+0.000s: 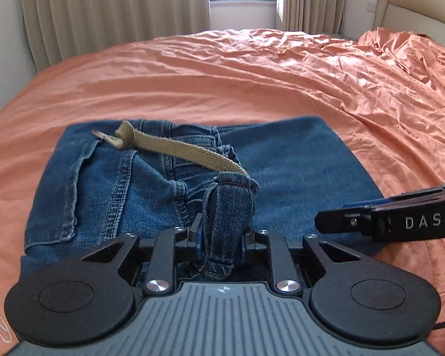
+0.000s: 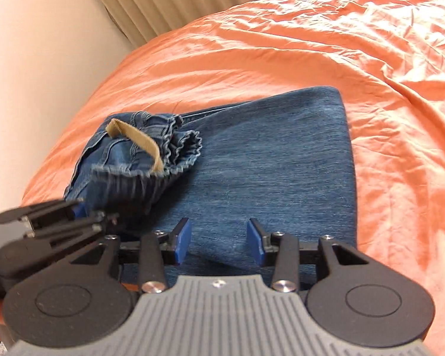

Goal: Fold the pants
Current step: 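Grasp the waistband with the right tool and fold it over the folded legs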

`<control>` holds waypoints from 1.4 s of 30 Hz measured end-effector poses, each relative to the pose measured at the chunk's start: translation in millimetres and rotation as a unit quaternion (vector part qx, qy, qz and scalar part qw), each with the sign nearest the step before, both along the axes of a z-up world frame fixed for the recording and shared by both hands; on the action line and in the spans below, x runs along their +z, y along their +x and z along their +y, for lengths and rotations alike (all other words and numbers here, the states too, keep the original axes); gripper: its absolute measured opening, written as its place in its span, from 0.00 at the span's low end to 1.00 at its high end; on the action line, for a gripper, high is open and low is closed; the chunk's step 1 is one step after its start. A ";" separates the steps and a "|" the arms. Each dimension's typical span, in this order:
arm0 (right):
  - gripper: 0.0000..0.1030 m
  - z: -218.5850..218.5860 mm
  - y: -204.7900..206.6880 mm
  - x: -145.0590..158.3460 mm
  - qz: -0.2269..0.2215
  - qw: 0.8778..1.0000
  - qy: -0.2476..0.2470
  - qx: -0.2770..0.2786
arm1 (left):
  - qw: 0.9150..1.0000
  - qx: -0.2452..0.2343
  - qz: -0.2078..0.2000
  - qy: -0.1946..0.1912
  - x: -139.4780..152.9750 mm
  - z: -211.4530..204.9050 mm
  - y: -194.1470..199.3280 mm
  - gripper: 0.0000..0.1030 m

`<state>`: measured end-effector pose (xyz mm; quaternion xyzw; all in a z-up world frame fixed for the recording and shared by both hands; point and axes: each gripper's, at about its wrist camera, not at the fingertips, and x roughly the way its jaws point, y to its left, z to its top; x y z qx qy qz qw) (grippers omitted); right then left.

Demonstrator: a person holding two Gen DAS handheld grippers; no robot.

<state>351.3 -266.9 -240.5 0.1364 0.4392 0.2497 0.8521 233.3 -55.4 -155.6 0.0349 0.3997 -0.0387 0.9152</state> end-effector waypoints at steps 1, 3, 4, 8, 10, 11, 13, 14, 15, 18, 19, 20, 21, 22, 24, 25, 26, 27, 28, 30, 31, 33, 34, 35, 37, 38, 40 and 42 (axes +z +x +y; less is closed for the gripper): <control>0.39 -0.7 1.1 -1.2 0.002 1.000 -0.001 0.000 | 1.000 -0.001 0.016 -0.013 -0.2 2.8 1.4 0.28; 0.39 -1.1 3.5 -2.8 0.007 1.000 0.000 -0.001 | 0.998 -0.009 0.053 -0.042 -2.1 7.4 9.0 0.38; 0.40 -0.6 5.5 -3.1 0.007 1.000 0.000 0.000 | 0.997 -0.009 0.064 -0.052 -2.0 9.7 11.3 0.38; 0.46 0.7 6.1 1.4 -0.003 1.000 0.005 0.003 | 0.989 -0.015 0.094 -0.111 5.1 21.9 16.9 0.58; 0.55 0.1 7.5 3.3 -0.006 1.000 0.009 -0.001 | 0.983 -0.024 0.107 -0.145 9.7 26.4 18.8 0.63; 0.59 -0.7 8.7 3.6 -0.007 1.000 0.013 -0.005 | 0.982 -0.026 0.107 -0.153 12.5 28.2 19.0 0.63; 0.66 -1.4 12.2 3.8 -0.006 0.999 0.030 -0.011 | 0.981 -0.026 0.104 -0.160 19.6 35.1 18.1 0.62; 0.66 -1.6 14.0 3.4 0.000 0.999 0.046 -0.013 | 0.979 -0.026 0.103 -0.174 23.8 40.3 18.4 0.62; 0.66 -1.3 16.6 2.7 0.005 0.998 0.065 -0.015 | 0.977 -0.024 0.101 -0.184 28.5 46.8 17.4 0.62; 0.66 3.2 26.8 -0.4 0.028 0.992 0.120 -0.022 | 0.981 -0.013 0.068 -0.182 47.8 68.8 16.0 0.62; 0.69 7.3 30.7 -1.1 0.035 0.990 0.136 -0.024 | 0.984 -0.003 0.057 -0.171 52.4 76.9 16.7 0.62; 0.71 12.8 35.2 -2.3 0.042 0.987 0.151 -0.027 | 0.987 0.010 0.045 -0.155 55.5 85.5 18.8 0.62; 0.72 17.4 39.3 -4.0 0.047 0.986 0.157 -0.029 | 0.990 0.019 0.036 -0.138 57.5 93.1 20.6 0.62; 0.72 23.4 44.3 -5.9 0.055 0.985 0.160 -0.030 | 0.992 0.031 0.029 -0.120 57.3 100.0 24.4 0.62; 0.72 37.0 55.4 -11.1 0.071 0.986 0.148 -0.030 | 0.993 0.051 0.023 -0.107 55.5 117.2 30.0 0.62; 0.72 43.6 62.4 -15.4 0.082 0.987 0.136 -0.034 | 0.992 0.063 0.023 -0.107 54.1 126.0 33.1 0.62; 0.72 48.6 69.1 -21.3 0.093 0.986 0.132 -0.038 | 0.991 0.076 0.021 -0.109 52.0 135.7 35.8 0.62; 0.74 51.4 73.8 -26.1 0.103 0.984 0.138 -0.039 | 0.990 0.087 0.020 -0.114 49.8 143.9 37.7 0.62; 0.74 53.9 79.1 -30.9 0.113 0.981 0.149 -0.042 | 0.988 0.097 0.020 -0.118 47.5 151.4 39.2 0.62; 0.73 60.0 84.9 -34.1 0.120 0.979 0.158 -0.039 | 0.985 0.112 0.020 -0.129 43.0 164.1 41.0 0.61; 0.64 65.1 86.7 -34.9 0.121 0.980 0.156 -0.038 | 0.984 0.118 0.021 -0.133 40.4 169.4 41.9 0.61; 0.53 74.8 86.8 -36.2 0.119 0.981 0.152 -0.036 | 0.982 0.129 0.023 -0.134 36.1 177.9 43.0 0.62; 0.41 78.0 84.9 -35.6 0.112 0.981 0.151 -0.036 | 0.981 0.134 0.025 -0.135 34.1 180.5 43.7 0.61; 0.37 81.0 82.9 -34.1 0.105 0.982 0.152 -0.034 | 0.981 0.141 0.026 -0.133 32.0 182.9 44.4 0.60; 0.24 84.1 77.2 -25.1 0.078 0.987 0.136 -0.029 | 0.980 0.151 0.021 -0.129 31.4 185.6 42.7 0.59; 0.22 85.8 74.9 -16.1 0.061 0.990 0.125 -0.022 | 0.980 0.154 0.017 -0.129 32.0 186.8 41.5 0.59; 0.16 89.8 68.2 6.0 0.024 0.993 0.112 -0.010 | 0.979 0.160 0.008 -0.129 34.7 189.1 38.6 0.58; 0.15 93.2 63.3 31.5 -0.005 0.994 0.109 -0.004 | 0.977 0.166 0.000 -0.131 39.5 193.0 35.5 0.57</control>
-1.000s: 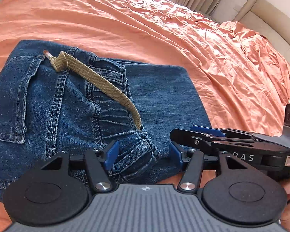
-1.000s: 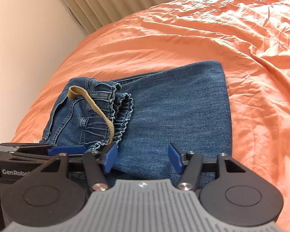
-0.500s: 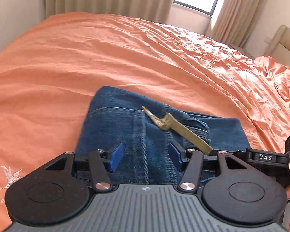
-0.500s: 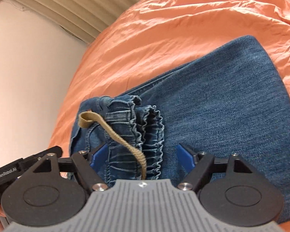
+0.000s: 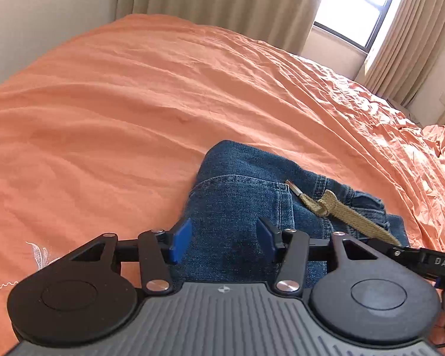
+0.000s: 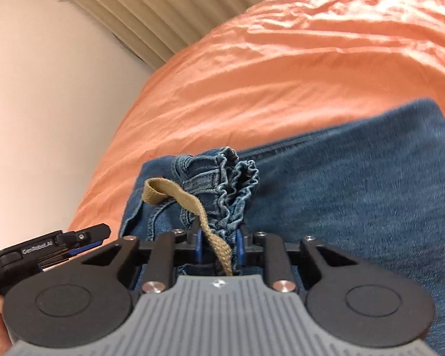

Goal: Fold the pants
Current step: 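Grasp the waistband with the right tool and fold it over the folded legs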

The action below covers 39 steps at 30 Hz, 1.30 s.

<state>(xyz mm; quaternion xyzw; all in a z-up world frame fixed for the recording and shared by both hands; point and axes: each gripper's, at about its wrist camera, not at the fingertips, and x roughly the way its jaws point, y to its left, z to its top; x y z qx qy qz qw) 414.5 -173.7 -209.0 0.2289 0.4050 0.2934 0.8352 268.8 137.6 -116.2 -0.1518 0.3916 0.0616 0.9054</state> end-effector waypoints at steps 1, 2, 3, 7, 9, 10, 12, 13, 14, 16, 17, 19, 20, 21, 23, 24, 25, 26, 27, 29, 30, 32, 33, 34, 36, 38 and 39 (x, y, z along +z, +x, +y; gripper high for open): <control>0.14 0.0 -0.4 15.1 -0.009 1.000 0.007 0.001 | 1.000 0.001 -0.003 0.001 3.0 1.1 -1.5 0.58; 0.14 0.0 1.0 29.8 -0.017 1.000 0.018 0.002 | 1.000 0.002 -0.006 0.004 6.3 2.2 -2.8 0.58; 0.13 0.4 3.3 42.9 -0.024 0.999 0.026 0.004 | 1.000 0.003 -0.009 0.005 10.1 4.0 -3.6 0.58; 0.11 -8.3 14.8 95.4 -0.057 0.998 0.028 0.005 | 1.000 0.004 -0.028 -0.006 23.2 8.2 -9.6 0.57; 0.11 -26.8 14.3 107.3 -0.067 0.998 0.016 -0.013 | 0.999 -0.001 -0.035 -0.015 26.0 7.6 -12.7 0.57; 0.11 -41.7 12.9 110.5 -0.066 0.997 0.006 -0.027 | 0.999 -0.005 -0.036 -0.019 25.8 6.4 -13.4 0.57; 0.10 -67.3 10.8 102.0 -0.056 0.997 -0.017 -0.053 | 0.999 -0.015 -0.037 -0.027 22.8 2.6 -14.2 0.57; 0.10 -79.4 9.2 94.3 -0.048 0.996 -0.031 -0.066 | 0.999 -0.022 -0.035 -0.031 19.7 0.3 -14.3 0.57; 0.10 -88.7 9.1 84.9 -0.038 0.995 -0.047 -0.079 | 0.999 -0.028 -0.032 -0.034 15.9 -2.6 -13.7 0.57; 0.10 -108.4 4.0 55.2 -0.004 0.991 -0.085 -0.099 | 0.998 -0.042 -0.024 -0.036 7.3 -9.9 -12.1 0.57; 0.10 -114.4 3.7 36.2 0.018 0.990 -0.097 -0.105 | 0.998 -0.049 -0.017 -0.033 2.5 -14.9 -10.5 0.57; 0.10 -123.9 -1.7 13.8 0.037 0.987 -0.101 -0.115 | 0.998 -0.062 -0.009 -0.010 -4.4 -26.8 -9.0 0.55; 0.10 -127.9 -4.5 10.2 0.039 0.987 -0.098 -0.120 | 0.998 -0.070 -0.009 -0.001 -6.2 -31.7 -9.0 0.55; 0.10 -131.0 -6.3 9.9 0.040 0.988 -0.087 -0.121 | 0.997 -0.077 -0.009 0.002 -7.2 -35.1 -8.2 0.55; 0.10 -131.0 -8.3 20.9 0.023 0.991 -0.066 -0.112 | 0.997 -0.080 -0.010 0.001 -7.2 -38.1 -6.4 0.55; 0.10 -130.1 -9.5 29.9 0.008 0.993 -0.050 -0.104 | 0.997 -0.078 -0.013 0.001 -6.2 -38.7 -6.1 0.55; 0.09 -131.3 -11.1 36.6 -0.006 0.994 -0.036 -0.099 | 0.997 -0.076 -0.014 0.000 -5.3 -38.9 -5.2 0.55; 0.09 -130.6 -7.1 42.0 -0.016 0.994 -0.032 -0.102 | 0.997 -0.075 -0.016 -0.002 -4.1 -39.1 -4.9 0.55; 0.09 -132.6 -5.6 41.4 -0.015 0.993 -0.040 -0.108 | 0.997 -0.075 -0.018 -0.003 -3.2 -39.4 -3.9 0.55; 0.09 -136.3 7.4 26.8 0.013 0.991 -0.054 -0.123 | 0.997 -0.077 -0.022 -0.003 -2.3 -41.6 -3.0 0.55; 0.09 -138.6 11.7 14.6 0.034 0.989 -0.060 -0.128 | 0.997 -0.080 -0.024 -0.003 -2.5 -43.1 -1.6 0.55; 0.09 -142.1 15.6 -13.2 0.063 0.986 -0.079 -0.134 | 0.995 -0.096 -0.029 -0.006 -6.2 -47.1 0.8 0.55; 0.09 -144.7 16.3 -23.5 0.072 0.984 -0.080 -0.139 | 0.994 -0.104 -0.028 -0.005 -8.9 -49.6 3.0 0.55; 0.10 -147.4 16.7 -29.5 0.080 0.983 -0.075 -0.145 | 0.993 -0.111 -0.025 -0.002 -12.1 -51.6 4.3 0.55; 0.13 -148.1 19.7 -36.6 0.086 0.982 -0.084 -0.149 | 0.993 -0.118 -0.017 0.001 -19.1 -54.8 6.9 0.55; 0.21 -141.1 21.4 -33.6 0.074 0.979 -0.126 -0.141 | 0.993 -0.116 -0.008 0.003 -23.7 -56.3 6.7 0.55; 0.30 -137.6 19.8 -29.6 0.065 0.977 -0.149 -0.140 | 0.993 -0.116 -0.007 0.005 -24.0 -56.9 5.1 0.55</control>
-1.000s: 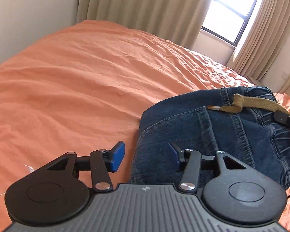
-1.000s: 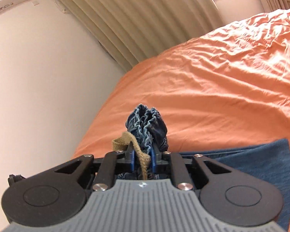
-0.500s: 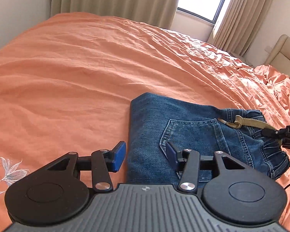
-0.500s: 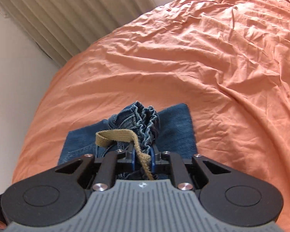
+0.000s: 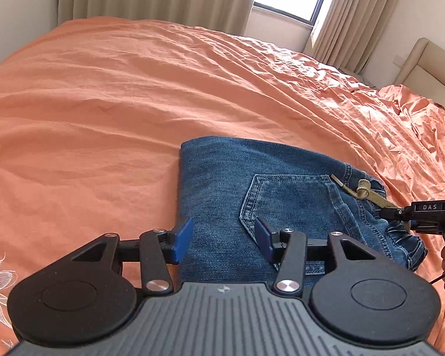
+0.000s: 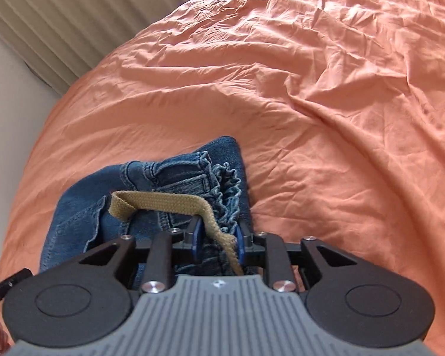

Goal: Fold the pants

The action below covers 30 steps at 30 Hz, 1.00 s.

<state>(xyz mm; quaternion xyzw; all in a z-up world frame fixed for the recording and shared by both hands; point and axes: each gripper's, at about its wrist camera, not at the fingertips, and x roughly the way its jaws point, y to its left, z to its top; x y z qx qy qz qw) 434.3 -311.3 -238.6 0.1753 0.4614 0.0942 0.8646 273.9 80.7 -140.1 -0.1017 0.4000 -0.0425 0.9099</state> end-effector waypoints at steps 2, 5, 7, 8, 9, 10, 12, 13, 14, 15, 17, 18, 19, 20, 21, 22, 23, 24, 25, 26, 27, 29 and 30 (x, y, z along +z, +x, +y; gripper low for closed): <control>0.33 5.7 -8.8 12.5 -0.024 0.999 -0.047 0.009 | 1.000 -0.006 -0.001 0.006 2.7 0.0 -8.2 0.55; 0.33 13.8 -36.2 32.0 -0.086 0.989 -0.117 0.008 | 0.999 -0.019 -0.006 0.028 12.2 -0.4 -25.8 0.55; 0.33 20.0 -59.4 40.9 -0.130 0.984 -0.120 0.015 | 0.999 -0.023 -0.006 0.039 16.0 -1.3 -39.2 0.55; 0.33 23.1 -75.4 44.5 -0.156 0.982 -0.104 0.024 | 0.999 -0.029 -0.004 0.042 17.6 -2.9 -47.8 0.55; 0.33 27.2 -87.8 46.0 -0.177 0.980 -0.088 0.033 | 0.998 -0.036 -0.003 0.044 18.2 -4.4 -56.2 0.57; 0.33 31.6 -98.5 45.2 -0.193 0.977 -0.075 0.042 | 0.998 -0.042 -0.002 0.048 18.2 -5.9 -64.3 0.58; 0.32 41.3 -113.6 39.3 -0.208 0.974 -0.059 0.060 | 0.996 -0.061 0.003 0.066 16.4 -10.7 -82.2 0.60; 0.33 46.5 -115.1 35.2 -0.199 0.976 -0.055 0.068 | 0.995 -0.068 0.005 0.077 15.0 -13.1 -89.2 0.60; 0.33 52.8 -112.6 30.7 -0.182 0.979 -0.048 0.078 | 0.993 -0.073 0.008 0.091 12.2 -15.2 -95.8 0.60; 0.33 56.7 -110.8 27.0 -0.173 0.980 -0.046 0.085 | 0.992 -0.075 0.012 0.104 8.4 -16.9 -100.8 0.60; 0.32 64.3 -110.5 21.4 -0.176 0.977 -0.068 0.098 | 0.990 -0.075 0.026 0.117 -1.4 -19.6 -106.8 0.60; 0.32 66.5 -110.3 19.0 -0.184 0.974 -0.080 0.105 | 0.990 -0.075 0.032 0.119 -7.2 -20.9 -107.8 0.60; 0.31 68.1 -110.5 17.5 -0.191 0.972 -0.086 0.109 | 0.989 -0.072 0.036 0.123 -13.5 -22.0 -107.9 0.60; 0.30 68.8 -111.8 15.1 -0.195 0.970 -0.090 0.111 | 0.989 -0.067 0.041 0.126 -18.2 -23.3 -107.9 0.59; 0.29 69.3 -111.1 13.2 -0.196 0.970 -0.091 0.112 | 0.989 -0.057 0.044 0.129 -23.5 -24.0 -105.7 0.55; 0.29 69.0 -110.3 11.4 -0.196 0.970 -0.090 0.111 | 0.989 -0.050 0.042 0.131 -27.1 -24.2 -104.5 0.54; 0.29 68.6 -110.0 9.5 -0.196 0.970 -0.090 0.111 | 0.990 -0.048 0.041 0.129 -30.3 -24.5 -102.5 0.52; 0.29 68.6 -110.3 8.2 -0.197 0.970 -0.090 0.112 | 0.990 -0.045 0.039 0.129 -32.5 -24.9 -100.4 0.46; 0.29 69.0 -110.1 7.5 -0.199 0.969 -0.092 0.113 | 0.990 -0.043 0.037 0.133 -34.5 -26.0 -98.7 0.41; 0.29 68.0 -112.4 7.3 -0.200 0.969 -0.093 0.115 | 0.989 -0.043 0.034 0.139 -36.3 -26.4 -97.6 0.34; 0.29 68.2 -112.7 6.9 -0.201 0.968 -0.093 0.115 | 0.989 -0.044 0.031 0.137 -36.4 -27.1 -97.4 0.27; 0.29 68.3 -113.6 6.2 -0.199 0.969 -0.096 0.112 | 0.987 -0.045 0.009 0.154 -30.4 -33.4 -102.6 0.23; 0.29 68.4 -114.1 6.1 -0.197 0.969 -0.098 0.110 | 0.983 -0.054 -0.007 0.173 -24.7 -38.3 -107.4 0.21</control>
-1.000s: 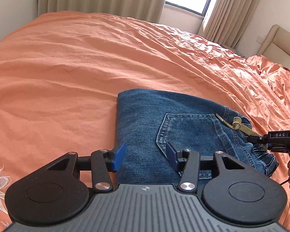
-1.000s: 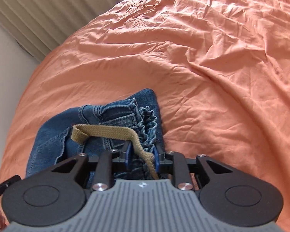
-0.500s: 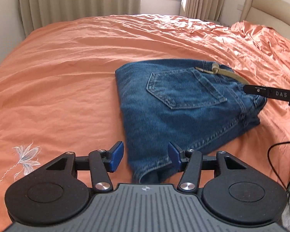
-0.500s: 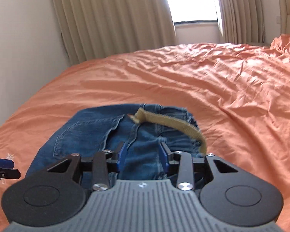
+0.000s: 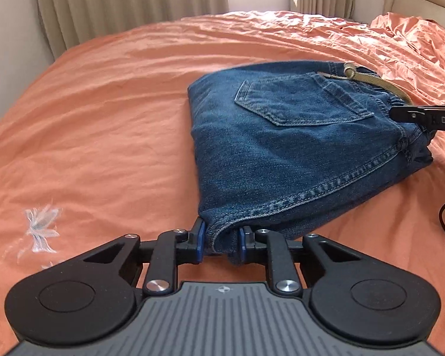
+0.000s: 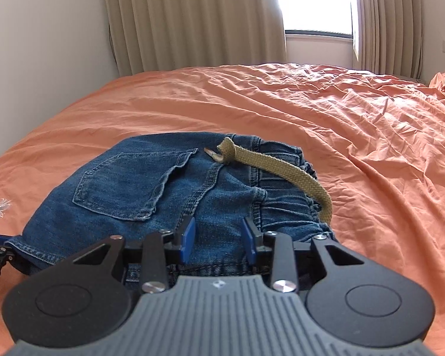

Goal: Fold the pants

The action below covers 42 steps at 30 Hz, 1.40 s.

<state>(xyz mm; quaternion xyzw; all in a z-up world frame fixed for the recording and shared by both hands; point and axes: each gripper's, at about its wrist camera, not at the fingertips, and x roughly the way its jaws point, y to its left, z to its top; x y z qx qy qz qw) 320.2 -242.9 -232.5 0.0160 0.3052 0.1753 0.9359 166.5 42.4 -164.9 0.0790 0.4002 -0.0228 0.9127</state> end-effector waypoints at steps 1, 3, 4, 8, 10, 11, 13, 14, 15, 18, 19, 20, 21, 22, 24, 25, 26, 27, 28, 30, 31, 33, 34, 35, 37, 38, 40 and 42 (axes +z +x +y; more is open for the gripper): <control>0.28 -0.3 0.7 -0.7 0.003 1.000 -0.002 -0.003 | 1.000 -0.015 -0.010 0.023 4.6 -5.3 -4.5 0.21; 0.27 -0.5 1.9 -3.2 0.014 1.000 -0.004 -0.006 | 0.996 -0.050 -0.001 0.070 5.3 -11.8 -7.2 0.18; 0.26 -0.2 2.9 -4.7 0.020 1.000 -0.006 -0.006 | 0.994 -0.067 0.011 0.090 0.7 -12.0 -7.3 0.17; 0.26 2.0 5.2 -11.7 0.039 0.999 -0.017 0.001 | 0.980 -0.125 0.042 0.149 -27.6 -7.3 -10.4 0.13; 0.25 1.2 6.3 -15.1 0.046 0.999 -0.019 0.001 | 0.981 -0.124 0.046 0.144 -33.4 -5.0 -9.6 0.13; 0.25 -0.3 7.4 -16.6 0.049 0.999 -0.018 0.001 | 0.982 -0.119 0.047 0.140 -33.7 -4.6 -9.0 0.13; 0.25 -2.9 9.0 -18.7 0.054 0.998 -0.013 0.000 | 0.983 -0.114 0.039 0.140 -33.0 -6.2 -13.3 0.13; 0.25 -4.1 10.0 -19.3 0.056 0.998 -0.010 -0.001 | 0.982 -0.115 0.034 0.144 -32.5 -7.3 -16.7 0.13; 0.25 -5.0 10.9 -19.6 0.057 0.998 -0.009 -0.001 | 0.982 -0.114 0.031 0.145 -31.5 -7.4 -20.5 0.13; 0.25 -4.8 9.5 -20.5 0.056 0.998 -0.012 -0.002 | 0.985 -0.107 0.023 0.134 -26.8 -4.2 -25.9 0.13; 0.25 -5.2 9.6 -20.8 0.056 0.998 -0.015 -0.003 | 0.985 -0.107 0.022 0.133 -24.7 -4.3 -26.8 0.13; 0.25 -5.7 9.1 -20.9 0.057 0.998 -0.015 -0.004 | 0.984 -0.110 0.022 0.137 -23.5 -6.3 -26.7 0.13; 0.25 -6.8 8.8 -20.7 0.058 0.998 -0.014 -0.004 | 0.982 -0.115 0.025 0.145 -23.2 -7.8 -27.9 0.13; 0.25 -7.9 7.8 -20.6 0.060 0.998 -0.012 -0.005 | 0.981 -0.118 0.029 0.149 -22.4 -8.6 -29.4 0.13; 0.25 -10.1 6.8 -19.8 0.064 0.998 -0.011 -0.006 | 0.979 -0.120 0.041 0.157 -20.0 -9.4 -30.9 0.01; 0.26 -10.6 5.7 -19.1 0.064 0.998 -0.013 -0.008 | 0.976 -0.121 0.057 0.170 -20.6 -9.5 -31.0 0.00; 0.26 -10.2 3.2 -17.7 0.064 0.998 -0.016 -0.010 | 0.972 -0.118 0.059 0.193 -22.8 -8.2 -33.1 0.00; 0.26 -10.4 2.4 -16.9 0.065 0.998 -0.018 -0.011 | 0.971 -0.109 0.058 0.206 -22.0 -5.0 -36.2 0.00; 0.26 -10.5 0.6 -15.2 0.065 0.998 -0.020 -0.011 | 0.972 -0.101 0.057 0.202 -18.0 -1.1 -37.6 0.00; 0.37 -10.7 -2.9 -11.8 0.061 0.998 -0.026 -0.015 | 0.979 -0.082 0.041 0.182 -3.3 6.7 -40.9 0.00; 0.38 -12.3 -4.2 -10.7 0.065 0.997 -0.024 -0.016 | 0.982 -0.073 0.031 0.170 5.6 10.0 -41.8 0.01; 0.39 -17.5 -7.5 -5.5 0.069 0.997 -0.009 -0.020 | 0.988 -0.049 0.018 0.147 20.8 14.8 -40.3 0.10; 0.41 -20.0 -9.3 -2.0 0.071 0.997 -0.002 -0.021 | 0.991 -0.037 0.013 0.130 28.0 17.3 -38.7 0.12; 0.42 -23.3 -11.8 2.0 0.075 0.997 0.007 -0.020 | 0.994 -0.023 0.009 0.110 35.3 19.3 -36.3 0.13; 0.51 -29.6 -15.1 8.6 0.082 0.996 0.024 -0.023 | 0.997 -0.002 0.001 0.074 48.2 23.0 -32.2 0.19; 0.56 -33.7 -17.4 12.2 0.085 0.996 0.032 -0.027 | 0.998 0.006 -0.004 0.059 54.0 24.1 -29.8 0.24; 0.60 -44.2 -21.0 19.6 0.091 0.994 0.052 -0.040 | 0.999 0.022 -0.019 0.029 66.0 25.1 -25.7 0.32; 0.64 -57.2 -22.8 25.7 0.104 0.990 0.077 -0.056 | 0.999 0.036 -0.026 0.001 74.8 25.3 -19.0 0.42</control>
